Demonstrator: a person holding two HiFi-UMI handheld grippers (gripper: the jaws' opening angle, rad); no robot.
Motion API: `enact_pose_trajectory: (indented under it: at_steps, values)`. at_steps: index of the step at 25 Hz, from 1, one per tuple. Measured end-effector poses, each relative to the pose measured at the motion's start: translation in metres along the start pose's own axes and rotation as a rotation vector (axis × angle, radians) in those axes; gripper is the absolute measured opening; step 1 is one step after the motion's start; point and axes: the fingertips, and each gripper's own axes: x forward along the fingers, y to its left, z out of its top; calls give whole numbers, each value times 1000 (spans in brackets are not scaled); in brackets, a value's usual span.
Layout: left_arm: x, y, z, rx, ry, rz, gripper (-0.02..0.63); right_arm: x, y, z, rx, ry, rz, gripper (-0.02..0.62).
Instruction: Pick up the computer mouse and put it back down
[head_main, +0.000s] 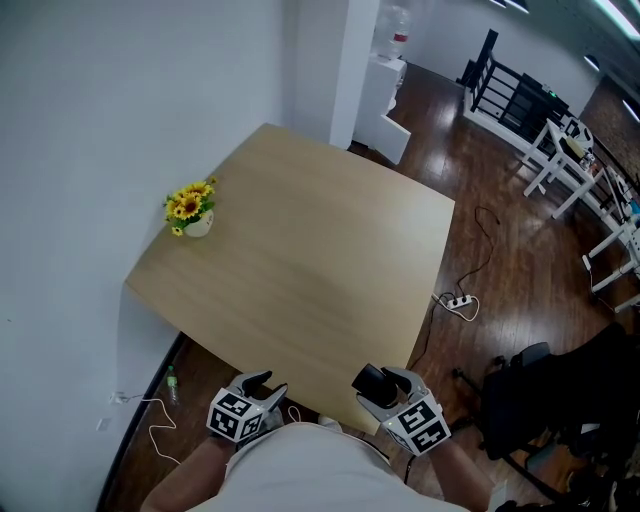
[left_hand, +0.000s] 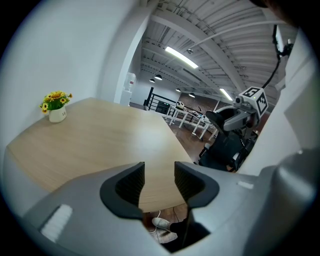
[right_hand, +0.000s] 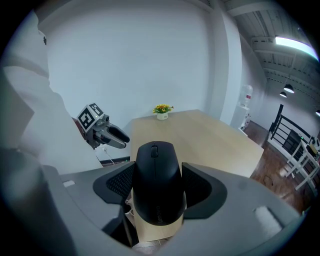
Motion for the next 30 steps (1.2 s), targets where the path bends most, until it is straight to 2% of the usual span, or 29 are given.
enact_pose_trajectory:
  at_steps: [5, 12, 16, 23, 30]
  values:
    - [-2, 1, -4, -19, 4, -1, 169, 37, -18, -20, 31, 26, -13, 295]
    - [-20, -1, -20, -53, 16, 37, 169, 166, -52, -80, 62, 158, -60, 295]
    - [-37, 2, -33, -75, 31, 79, 169, 212, -61, -107, 54, 213, -88, 295]
    - [-57, 13, -49, -122, 25, 145, 169, 233, -56, -126, 64, 224, -67, 299]
    - [-55, 15, -43, -126, 9, 138, 169, 237, -63, -127, 69, 214, -61, 325]
